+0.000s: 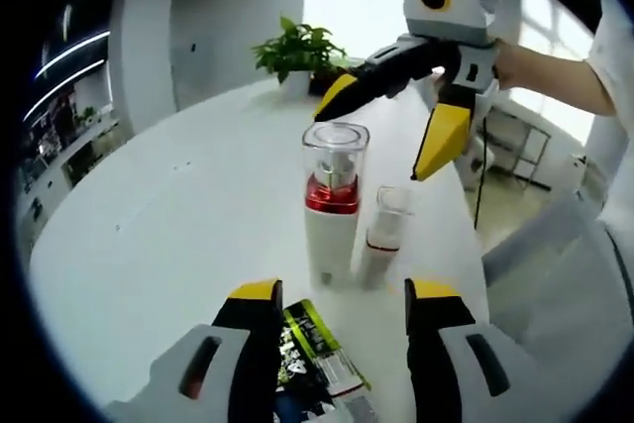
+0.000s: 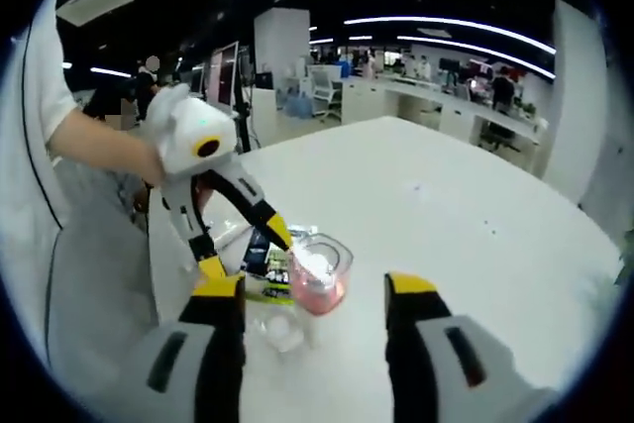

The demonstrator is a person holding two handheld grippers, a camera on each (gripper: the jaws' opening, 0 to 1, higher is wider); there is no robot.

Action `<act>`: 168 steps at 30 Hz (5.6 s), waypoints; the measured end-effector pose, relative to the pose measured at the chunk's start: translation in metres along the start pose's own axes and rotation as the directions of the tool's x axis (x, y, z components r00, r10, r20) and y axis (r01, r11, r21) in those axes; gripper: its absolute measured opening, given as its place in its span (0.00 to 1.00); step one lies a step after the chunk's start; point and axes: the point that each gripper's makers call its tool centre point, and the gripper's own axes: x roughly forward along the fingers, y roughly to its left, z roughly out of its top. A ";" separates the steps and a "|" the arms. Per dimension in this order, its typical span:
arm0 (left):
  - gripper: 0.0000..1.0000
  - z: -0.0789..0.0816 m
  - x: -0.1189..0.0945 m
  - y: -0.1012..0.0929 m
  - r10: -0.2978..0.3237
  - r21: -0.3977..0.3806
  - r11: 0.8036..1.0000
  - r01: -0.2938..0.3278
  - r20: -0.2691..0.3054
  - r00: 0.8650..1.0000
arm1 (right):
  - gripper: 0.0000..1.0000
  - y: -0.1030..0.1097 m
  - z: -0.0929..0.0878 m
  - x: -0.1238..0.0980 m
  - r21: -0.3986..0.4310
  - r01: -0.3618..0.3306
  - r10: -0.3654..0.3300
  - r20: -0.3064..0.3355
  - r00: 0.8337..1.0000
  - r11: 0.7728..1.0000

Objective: Arrange the skincare products in the storage area until every visible bottle or jar stands upright without overlapping.

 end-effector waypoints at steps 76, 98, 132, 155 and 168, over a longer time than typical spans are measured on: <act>0.89 -0.102 -0.165 -0.064 0.419 -0.385 0.829 -0.406 -0.055 0.906 | 1.00 0.108 -0.061 -0.072 0.289 0.145 -0.174 0.077 0.982 0.946; 0.77 -0.094 -0.135 -0.059 0.368 -0.333 0.866 -0.374 -0.085 0.926 | 0.98 0.105 -0.069 -0.068 0.325 0.139 -0.173 0.078 0.982 0.935; 0.48 -0.111 -0.071 -0.026 0.264 -0.216 0.926 -0.309 -0.216 0.940 | 0.95 0.093 -0.082 -0.051 0.405 0.145 -0.177 0.042 0.983 0.903; 0.26 -0.108 -0.020 -0.003 0.230 -0.147 0.946 -0.290 -0.328 0.916 | 0.94 0.090 -0.089 -0.043 0.436 0.147 -0.175 0.024 0.984 0.888; 0.18 -0.119 -0.016 0.001 0.225 -0.110 0.952 -0.285 -0.376 0.899 | 0.93 0.091 -0.090 -0.040 0.445 0.147 -0.175 0.022 0.984 0.883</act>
